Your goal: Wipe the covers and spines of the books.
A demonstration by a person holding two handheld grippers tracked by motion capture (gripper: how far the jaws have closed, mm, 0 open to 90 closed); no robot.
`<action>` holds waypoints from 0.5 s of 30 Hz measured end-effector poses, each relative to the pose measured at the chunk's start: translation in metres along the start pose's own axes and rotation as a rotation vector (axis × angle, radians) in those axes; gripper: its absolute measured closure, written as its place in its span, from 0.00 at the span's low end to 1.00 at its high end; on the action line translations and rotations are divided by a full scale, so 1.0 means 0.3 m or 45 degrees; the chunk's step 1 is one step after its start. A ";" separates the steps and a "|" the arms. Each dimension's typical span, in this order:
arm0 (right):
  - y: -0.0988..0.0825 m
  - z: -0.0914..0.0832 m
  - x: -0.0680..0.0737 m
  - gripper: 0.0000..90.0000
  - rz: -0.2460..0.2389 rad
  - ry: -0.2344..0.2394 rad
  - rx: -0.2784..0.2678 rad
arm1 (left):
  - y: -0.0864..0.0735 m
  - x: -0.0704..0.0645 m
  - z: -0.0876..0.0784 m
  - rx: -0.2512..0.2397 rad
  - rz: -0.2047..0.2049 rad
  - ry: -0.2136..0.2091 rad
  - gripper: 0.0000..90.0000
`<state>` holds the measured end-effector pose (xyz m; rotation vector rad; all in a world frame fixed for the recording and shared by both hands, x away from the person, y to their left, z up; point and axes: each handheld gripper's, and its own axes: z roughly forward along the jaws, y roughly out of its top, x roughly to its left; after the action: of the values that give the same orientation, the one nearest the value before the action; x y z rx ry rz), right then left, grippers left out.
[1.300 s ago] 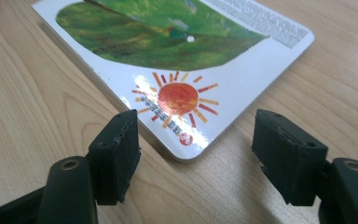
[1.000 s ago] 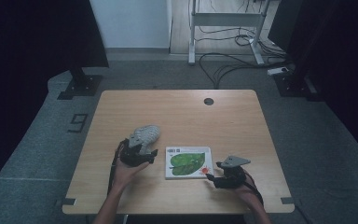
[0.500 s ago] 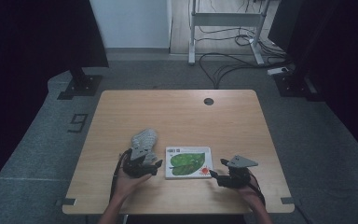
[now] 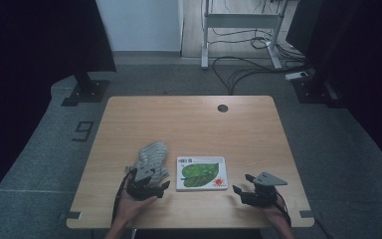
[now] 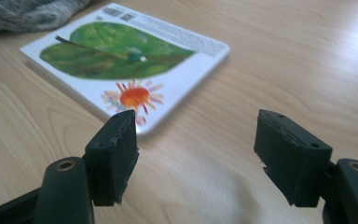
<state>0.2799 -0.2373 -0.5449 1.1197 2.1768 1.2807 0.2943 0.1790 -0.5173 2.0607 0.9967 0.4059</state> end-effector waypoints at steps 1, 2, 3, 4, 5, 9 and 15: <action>-0.008 -0.007 -0.004 0.33 0.006 -0.005 0.001 | -0.005 -0.002 -0.001 0.005 0.003 0.001 0.27; -0.015 -0.012 -0.009 0.33 0.008 -0.012 0.002 | -0.009 -0.004 -0.001 0.005 0.005 0.001 0.27; -0.020 -0.016 -0.013 0.33 0.012 -0.019 0.007 | -0.012 -0.004 -0.001 0.010 0.011 0.002 0.27; -0.023 -0.018 -0.017 0.33 0.010 -0.023 0.011 | -0.017 -0.005 -0.001 0.018 0.016 0.002 0.27; -0.025 -0.019 -0.024 0.33 0.018 -0.029 0.013 | -0.021 -0.006 -0.001 0.022 0.019 0.004 0.27; -0.028 -0.018 -0.035 0.33 0.020 -0.029 0.024 | -0.027 -0.001 0.005 0.029 0.017 0.003 0.27; -0.027 -0.015 -0.041 0.33 0.017 -0.028 0.025 | -0.026 0.007 0.005 0.032 0.008 -0.002 0.27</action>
<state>0.2808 -0.2518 -0.5505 1.1529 2.1742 1.2490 0.2925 0.1827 -0.5244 2.0871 0.9991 0.3967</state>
